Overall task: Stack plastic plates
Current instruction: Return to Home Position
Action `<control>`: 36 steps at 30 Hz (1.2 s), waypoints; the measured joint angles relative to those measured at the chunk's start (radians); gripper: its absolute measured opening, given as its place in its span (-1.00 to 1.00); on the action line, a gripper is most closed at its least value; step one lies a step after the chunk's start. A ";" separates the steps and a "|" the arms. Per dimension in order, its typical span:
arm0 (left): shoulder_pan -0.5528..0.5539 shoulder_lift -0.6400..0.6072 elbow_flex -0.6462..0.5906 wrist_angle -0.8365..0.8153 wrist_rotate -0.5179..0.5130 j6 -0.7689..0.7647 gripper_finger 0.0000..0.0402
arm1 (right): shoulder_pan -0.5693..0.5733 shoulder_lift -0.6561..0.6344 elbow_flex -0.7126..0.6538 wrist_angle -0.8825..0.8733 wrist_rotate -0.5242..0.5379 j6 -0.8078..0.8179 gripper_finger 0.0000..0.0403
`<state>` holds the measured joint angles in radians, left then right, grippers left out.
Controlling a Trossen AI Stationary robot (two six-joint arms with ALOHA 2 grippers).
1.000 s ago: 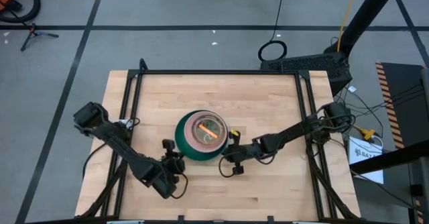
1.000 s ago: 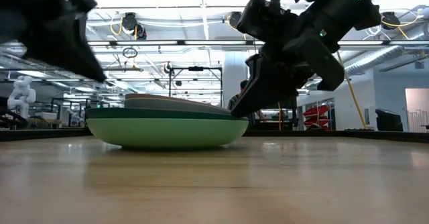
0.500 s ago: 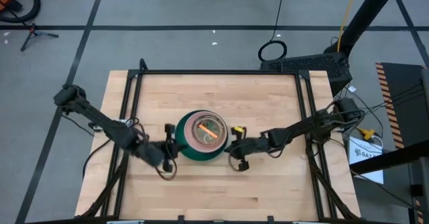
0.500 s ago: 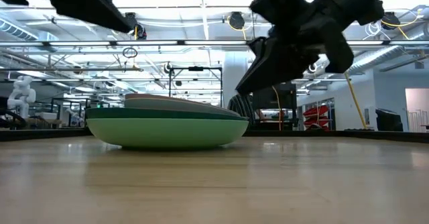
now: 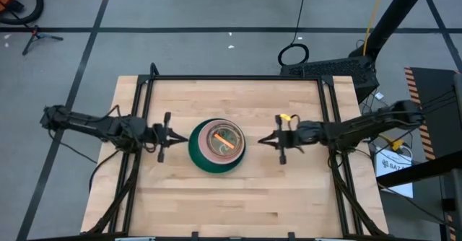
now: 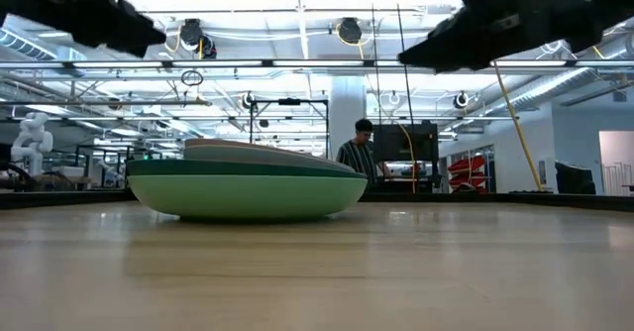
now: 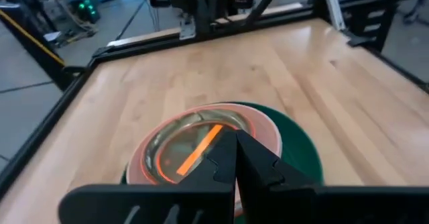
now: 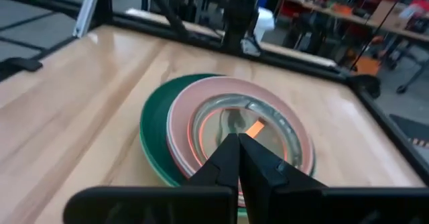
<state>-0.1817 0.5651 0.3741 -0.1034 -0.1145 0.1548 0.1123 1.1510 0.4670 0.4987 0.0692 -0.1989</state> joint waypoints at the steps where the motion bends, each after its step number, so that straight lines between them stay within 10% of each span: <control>1: 0.019 -0.034 -0.022 0.002 0.020 -0.009 -0.98 | -0.002 -0.036 -0.020 -0.004 0.000 -0.001 -1.00; 21: 0.105 -0.283 -0.138 0.001 0.136 -0.077 -0.98 | -0.001 -0.706 -0.445 0.042 0.086 0.020 -1.00; 36: 0.105 -0.278 -0.166 -0.045 0.072 -0.208 -0.98 | 0.002 -1.012 -0.449 -0.205 -0.003 -0.062 -1.00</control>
<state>-0.0769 0.2874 0.2077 -0.1486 -0.0429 -0.0528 0.1138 0.1395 0.0181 0.2938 0.0665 -0.2612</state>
